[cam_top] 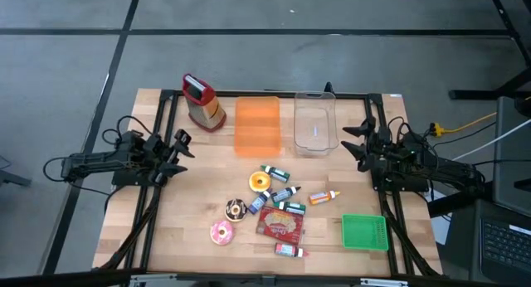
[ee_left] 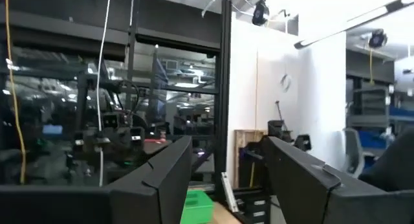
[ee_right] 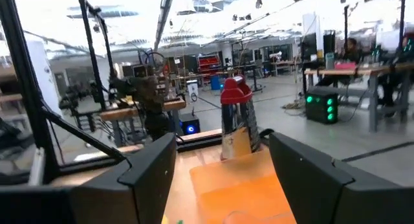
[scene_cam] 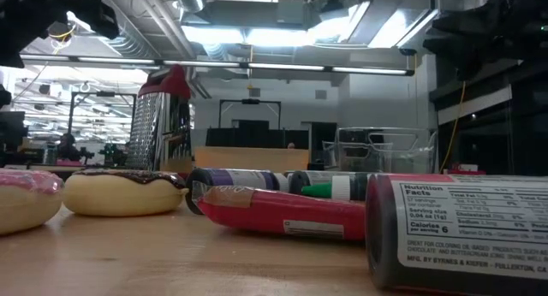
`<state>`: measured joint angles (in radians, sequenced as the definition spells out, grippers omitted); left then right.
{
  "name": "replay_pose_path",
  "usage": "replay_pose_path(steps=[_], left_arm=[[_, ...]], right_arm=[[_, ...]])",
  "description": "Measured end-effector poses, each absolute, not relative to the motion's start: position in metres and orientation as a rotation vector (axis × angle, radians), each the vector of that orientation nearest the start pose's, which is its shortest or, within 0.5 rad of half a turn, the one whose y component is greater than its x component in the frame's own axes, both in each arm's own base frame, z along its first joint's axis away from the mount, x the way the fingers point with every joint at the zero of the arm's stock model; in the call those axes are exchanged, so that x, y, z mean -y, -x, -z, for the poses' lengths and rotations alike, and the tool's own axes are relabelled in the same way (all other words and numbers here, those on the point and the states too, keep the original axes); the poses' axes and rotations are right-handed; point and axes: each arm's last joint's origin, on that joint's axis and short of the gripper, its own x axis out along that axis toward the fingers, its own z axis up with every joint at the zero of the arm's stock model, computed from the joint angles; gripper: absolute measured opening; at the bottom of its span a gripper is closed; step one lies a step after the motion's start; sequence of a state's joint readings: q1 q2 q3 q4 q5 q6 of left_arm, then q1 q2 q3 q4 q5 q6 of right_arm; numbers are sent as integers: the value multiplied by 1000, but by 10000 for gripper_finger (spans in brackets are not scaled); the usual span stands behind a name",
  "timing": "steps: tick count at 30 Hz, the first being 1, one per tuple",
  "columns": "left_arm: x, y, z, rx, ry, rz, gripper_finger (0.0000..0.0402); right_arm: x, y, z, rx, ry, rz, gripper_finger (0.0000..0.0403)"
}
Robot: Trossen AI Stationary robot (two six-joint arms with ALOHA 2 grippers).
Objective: Pick & Place Food Item
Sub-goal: Put the black doughnut into the green bin
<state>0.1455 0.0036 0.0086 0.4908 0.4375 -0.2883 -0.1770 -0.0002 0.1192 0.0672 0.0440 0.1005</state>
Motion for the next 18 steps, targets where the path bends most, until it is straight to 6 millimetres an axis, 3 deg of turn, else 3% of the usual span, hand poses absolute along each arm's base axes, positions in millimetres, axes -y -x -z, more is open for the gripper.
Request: replay_pose_path(steps=[6, 11, 18], left_arm=[[-2, -87, -208, 413, 148, 276, 192], [-7, -95, -194, 271, 162, 135, 192], [-12, -107, -179, 116, 192, -4, 192]], right_arm=[[19, -85, -210, 199, -86, 290, 252], [17, -89, -207, 163, -188, 181, 252], [18, -97, -202, 106, -260, 199, 252]])
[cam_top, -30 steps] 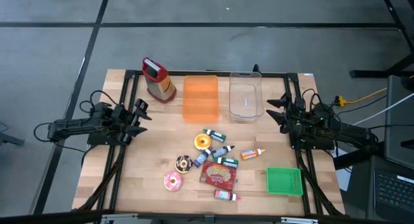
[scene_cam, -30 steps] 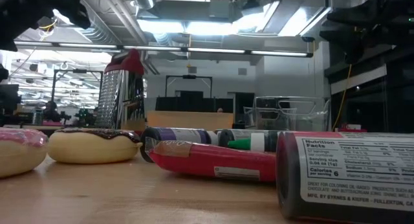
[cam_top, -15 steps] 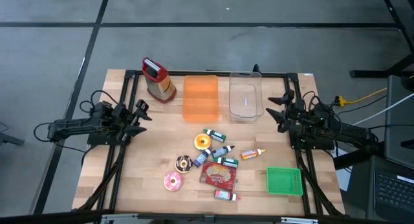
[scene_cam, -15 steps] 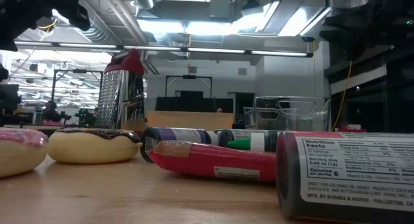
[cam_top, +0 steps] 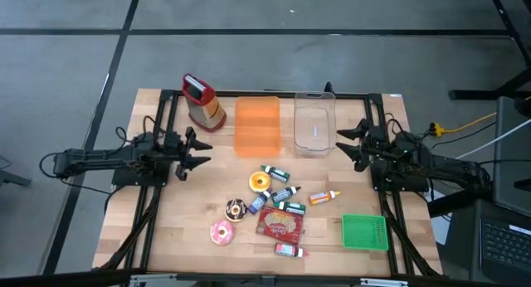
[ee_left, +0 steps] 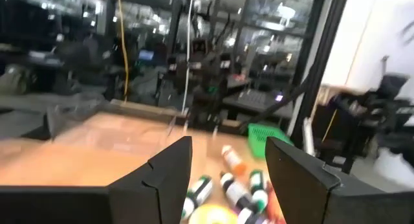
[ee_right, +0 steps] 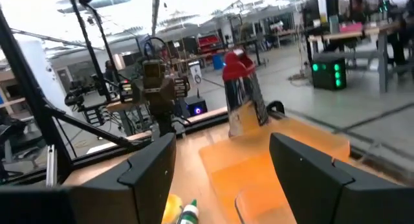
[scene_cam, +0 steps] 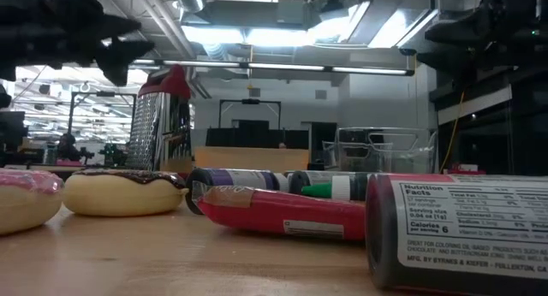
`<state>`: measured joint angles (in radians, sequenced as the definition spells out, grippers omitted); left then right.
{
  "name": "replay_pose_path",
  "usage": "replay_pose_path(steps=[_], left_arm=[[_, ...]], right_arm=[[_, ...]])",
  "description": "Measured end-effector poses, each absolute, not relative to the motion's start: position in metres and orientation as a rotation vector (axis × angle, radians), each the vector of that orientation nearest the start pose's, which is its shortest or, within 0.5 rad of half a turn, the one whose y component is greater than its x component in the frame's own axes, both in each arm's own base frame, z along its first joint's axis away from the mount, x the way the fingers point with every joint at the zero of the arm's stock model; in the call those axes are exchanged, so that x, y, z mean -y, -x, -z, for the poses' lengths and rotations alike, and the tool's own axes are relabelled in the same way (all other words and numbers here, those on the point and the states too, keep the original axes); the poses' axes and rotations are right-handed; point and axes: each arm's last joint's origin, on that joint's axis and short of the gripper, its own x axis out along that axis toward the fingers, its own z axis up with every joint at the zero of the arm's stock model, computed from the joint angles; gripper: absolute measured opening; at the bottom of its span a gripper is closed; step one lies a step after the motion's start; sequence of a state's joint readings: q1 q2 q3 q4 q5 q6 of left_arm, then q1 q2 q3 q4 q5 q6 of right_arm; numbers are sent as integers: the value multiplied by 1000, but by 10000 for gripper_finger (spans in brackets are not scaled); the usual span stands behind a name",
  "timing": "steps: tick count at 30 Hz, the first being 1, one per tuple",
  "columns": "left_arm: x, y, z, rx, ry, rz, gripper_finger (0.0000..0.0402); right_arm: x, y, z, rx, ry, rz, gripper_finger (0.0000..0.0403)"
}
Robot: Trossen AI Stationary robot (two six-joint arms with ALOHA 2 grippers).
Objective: Pick & Place Food Item
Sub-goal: Put the black doughnut into the green bin
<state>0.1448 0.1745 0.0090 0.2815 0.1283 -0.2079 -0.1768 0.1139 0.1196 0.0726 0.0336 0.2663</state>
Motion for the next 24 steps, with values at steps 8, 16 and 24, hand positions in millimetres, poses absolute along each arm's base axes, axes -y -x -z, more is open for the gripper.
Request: replay_pose_path(steps=[8, 16, 24], left_arm=[[-15, -117, -181, 19, 92, -77, 192], [-18, -134, -204, -36, 25, -93, 192], [-21, -155, -202, -154, -26, -94, 192]], right_arm=[[14, -115, -197, 35, -382, 135, 252], [2, -136, -209, 155, -215, 17, 252], [3, -146, -197, 67, -255, 89, 251]])
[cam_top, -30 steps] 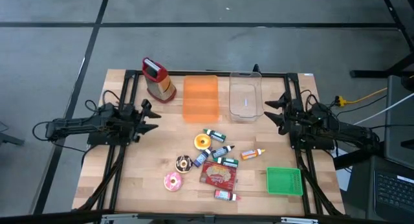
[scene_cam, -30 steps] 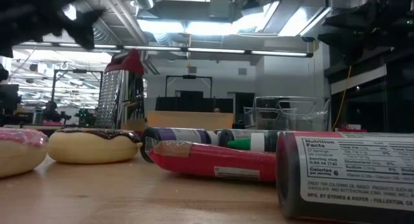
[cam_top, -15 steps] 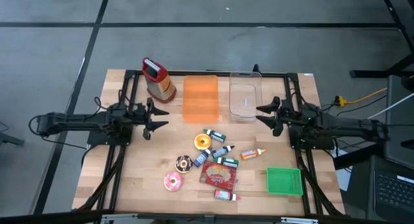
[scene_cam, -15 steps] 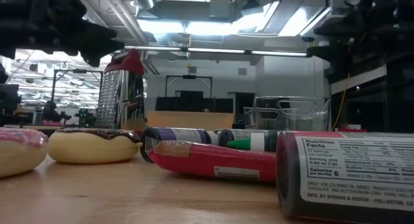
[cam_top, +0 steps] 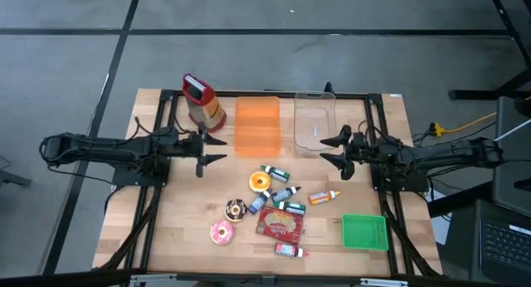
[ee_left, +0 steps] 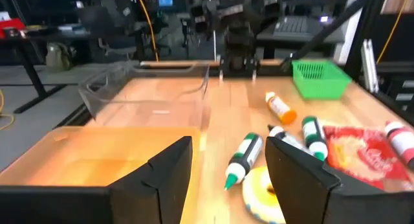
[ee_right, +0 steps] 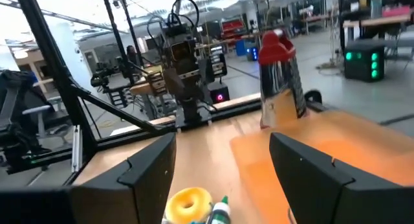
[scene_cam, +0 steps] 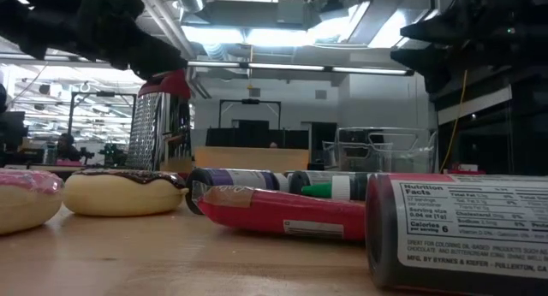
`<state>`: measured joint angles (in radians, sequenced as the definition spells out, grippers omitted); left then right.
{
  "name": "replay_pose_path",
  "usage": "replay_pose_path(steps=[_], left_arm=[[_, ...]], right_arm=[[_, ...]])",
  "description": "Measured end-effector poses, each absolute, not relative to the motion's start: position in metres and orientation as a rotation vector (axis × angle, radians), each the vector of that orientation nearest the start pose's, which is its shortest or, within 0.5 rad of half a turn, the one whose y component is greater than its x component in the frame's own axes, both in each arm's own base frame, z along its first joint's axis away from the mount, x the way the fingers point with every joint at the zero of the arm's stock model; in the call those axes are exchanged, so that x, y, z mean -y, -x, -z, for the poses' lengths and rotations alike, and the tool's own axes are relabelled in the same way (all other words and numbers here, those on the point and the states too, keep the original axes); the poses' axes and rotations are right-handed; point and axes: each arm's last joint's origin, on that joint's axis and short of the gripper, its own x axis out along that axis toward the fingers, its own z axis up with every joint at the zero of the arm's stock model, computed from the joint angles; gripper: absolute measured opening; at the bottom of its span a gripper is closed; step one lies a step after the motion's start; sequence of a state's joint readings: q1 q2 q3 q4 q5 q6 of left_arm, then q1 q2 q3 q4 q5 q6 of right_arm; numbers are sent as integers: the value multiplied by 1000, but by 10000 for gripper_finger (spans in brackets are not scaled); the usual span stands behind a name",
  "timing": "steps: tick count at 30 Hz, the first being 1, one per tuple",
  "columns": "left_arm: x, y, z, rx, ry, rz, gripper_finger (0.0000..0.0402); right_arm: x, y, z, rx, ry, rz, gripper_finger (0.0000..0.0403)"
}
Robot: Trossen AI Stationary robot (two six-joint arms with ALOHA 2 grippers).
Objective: Pick & Place Food Item
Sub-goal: Put the black doughnut into the green bin
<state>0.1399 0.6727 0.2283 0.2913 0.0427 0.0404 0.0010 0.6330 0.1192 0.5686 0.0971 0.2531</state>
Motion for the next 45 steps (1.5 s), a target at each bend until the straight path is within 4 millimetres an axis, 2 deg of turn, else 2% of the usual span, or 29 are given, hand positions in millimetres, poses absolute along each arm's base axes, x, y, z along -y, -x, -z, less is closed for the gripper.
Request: replay_pose_path(steps=[11, 17, 23, 30, 36, 41, 45], left_arm=[[-15, -171, -206, -55, -89, -50, 192], [-15, -172, -205, -61, -86, -76, 192], [-15, -172, -205, -60, -73, -66, 192], [-8, -172, -205, -63, -76, -29, 192], [3, -173, -205, -67, -101, -11, 192], [11, -177, -213, -188, -117, -17, 192], [18, -180, -221, -315, -129, -12, 192]], right_arm=[[-4, -155, -191, 34, -299, 22, 251], [-15, -159, -184, -29, -383, -40, 251], [-30, -169, -185, -27, -371, -58, 251], [-44, -203, -209, -43, -263, -87, 252], [-52, -241, -213, -242, -201, -47, 252], [-59, -270, -221, -266, -147, -62, 252], [-63, -285, -232, -238, -86, -73, 252]])
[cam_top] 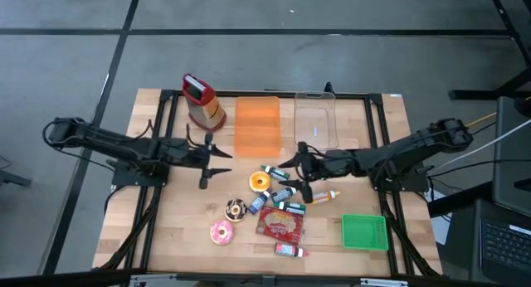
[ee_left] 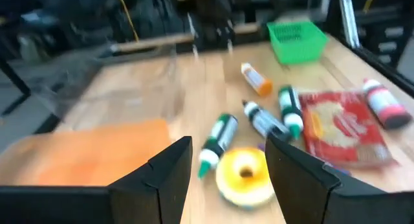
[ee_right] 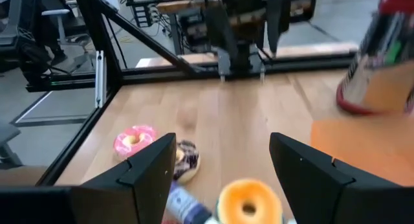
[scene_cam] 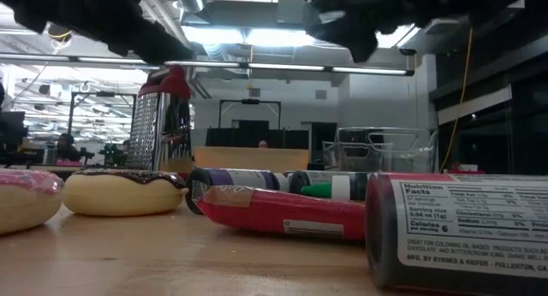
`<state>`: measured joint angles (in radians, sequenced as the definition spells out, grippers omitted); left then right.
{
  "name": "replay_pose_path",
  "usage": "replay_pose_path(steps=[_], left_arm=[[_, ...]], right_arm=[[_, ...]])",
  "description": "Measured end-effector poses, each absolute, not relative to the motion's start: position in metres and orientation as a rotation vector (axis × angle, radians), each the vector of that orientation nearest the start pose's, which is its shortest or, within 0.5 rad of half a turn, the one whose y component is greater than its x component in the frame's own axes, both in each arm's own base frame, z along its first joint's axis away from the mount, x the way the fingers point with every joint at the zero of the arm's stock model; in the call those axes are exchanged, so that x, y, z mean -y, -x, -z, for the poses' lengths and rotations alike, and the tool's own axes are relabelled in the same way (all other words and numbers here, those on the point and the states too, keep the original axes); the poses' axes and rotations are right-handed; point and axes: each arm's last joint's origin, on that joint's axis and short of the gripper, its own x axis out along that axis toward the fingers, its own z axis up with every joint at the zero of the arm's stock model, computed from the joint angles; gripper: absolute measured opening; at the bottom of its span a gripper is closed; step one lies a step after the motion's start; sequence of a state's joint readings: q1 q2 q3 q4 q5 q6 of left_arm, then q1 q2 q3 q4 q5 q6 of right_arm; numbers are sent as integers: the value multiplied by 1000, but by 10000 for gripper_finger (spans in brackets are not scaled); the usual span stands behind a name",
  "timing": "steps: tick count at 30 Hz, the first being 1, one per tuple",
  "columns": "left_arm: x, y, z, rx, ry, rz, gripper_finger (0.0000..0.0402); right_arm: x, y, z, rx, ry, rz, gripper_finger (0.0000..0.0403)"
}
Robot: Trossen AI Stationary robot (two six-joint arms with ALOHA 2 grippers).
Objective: Pick & Place Food Item
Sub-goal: Put the black doughnut into the green bin
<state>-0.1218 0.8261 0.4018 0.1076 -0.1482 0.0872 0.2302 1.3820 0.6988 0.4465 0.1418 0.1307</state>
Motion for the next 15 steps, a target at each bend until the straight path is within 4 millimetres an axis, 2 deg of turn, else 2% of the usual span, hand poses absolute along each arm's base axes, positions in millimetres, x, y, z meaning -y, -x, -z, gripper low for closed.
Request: replay_pose_path(steps=[6, 11, 15], left_arm=[[32, -186, -223, -510, -108, 36, 192], [46, -199, -210, -574, -114, 88, 192], [57, -212, -190, -652, -94, 142, 192]], right_arm=[[-64, -293, -248, -187, -26, -83, 252], [-64, -295, -258, -153, 23, -63, 252], [-63, -295, -258, -155, 42, -29, 252]])
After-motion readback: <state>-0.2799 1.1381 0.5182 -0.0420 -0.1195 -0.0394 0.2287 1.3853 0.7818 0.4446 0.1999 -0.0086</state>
